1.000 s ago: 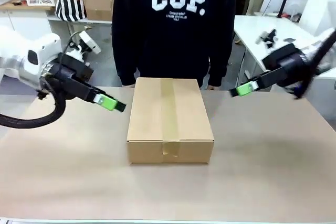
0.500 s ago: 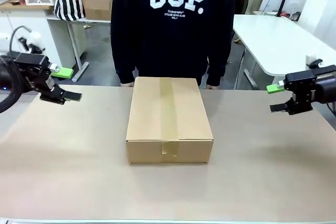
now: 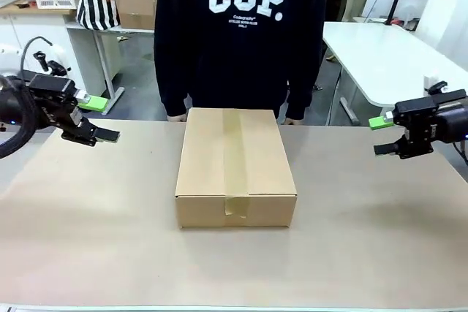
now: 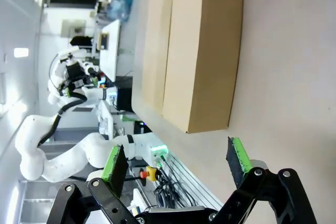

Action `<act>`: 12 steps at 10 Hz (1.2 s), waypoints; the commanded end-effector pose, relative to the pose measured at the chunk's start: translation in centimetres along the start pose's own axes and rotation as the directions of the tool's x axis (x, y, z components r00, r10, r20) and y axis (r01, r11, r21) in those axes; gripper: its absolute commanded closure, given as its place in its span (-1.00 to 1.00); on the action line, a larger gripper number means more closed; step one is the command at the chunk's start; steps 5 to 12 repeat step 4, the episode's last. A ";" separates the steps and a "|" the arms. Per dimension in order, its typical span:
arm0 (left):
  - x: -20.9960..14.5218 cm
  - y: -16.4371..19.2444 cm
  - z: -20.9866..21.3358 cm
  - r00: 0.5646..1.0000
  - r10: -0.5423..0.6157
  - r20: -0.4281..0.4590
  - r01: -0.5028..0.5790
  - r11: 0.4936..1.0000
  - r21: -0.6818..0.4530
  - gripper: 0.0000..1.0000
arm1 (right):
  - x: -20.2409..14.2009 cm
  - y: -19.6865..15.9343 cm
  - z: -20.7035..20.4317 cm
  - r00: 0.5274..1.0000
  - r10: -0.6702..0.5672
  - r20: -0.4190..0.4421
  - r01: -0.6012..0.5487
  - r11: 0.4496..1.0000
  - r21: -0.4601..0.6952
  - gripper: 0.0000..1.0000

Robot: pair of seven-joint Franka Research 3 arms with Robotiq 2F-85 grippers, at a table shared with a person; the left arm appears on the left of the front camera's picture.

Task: Pack the gift set into the box.
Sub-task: Press and hold the closed box until the human finishes sealing it.

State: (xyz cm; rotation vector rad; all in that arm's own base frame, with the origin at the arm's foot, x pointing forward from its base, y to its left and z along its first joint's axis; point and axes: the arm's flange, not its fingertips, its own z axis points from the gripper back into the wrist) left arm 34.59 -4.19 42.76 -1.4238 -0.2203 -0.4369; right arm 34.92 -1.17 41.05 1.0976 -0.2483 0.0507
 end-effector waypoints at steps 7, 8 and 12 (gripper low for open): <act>-0.2 0.1 0.4 1.000 -0.015 0.017 0.015 1.000 -0.010 -1.00 | -0.2 -0.3 0.3 1.000 0.024 -0.005 -0.024 1.000 0.008 -1.00; -0.2 0.1 0.4 1.000 -0.015 0.017 0.015 1.000 -0.010 -1.00 | -0.2 -0.3 0.3 1.000 0.024 -0.005 -0.024 1.000 0.008 -1.00; -0.2 0.1 0.4 1.000 -0.015 0.017 0.015 1.000 -0.010 -1.00 | -0.2 -0.3 0.3 1.000 0.024 -0.005 -0.024 1.000 0.008 -1.00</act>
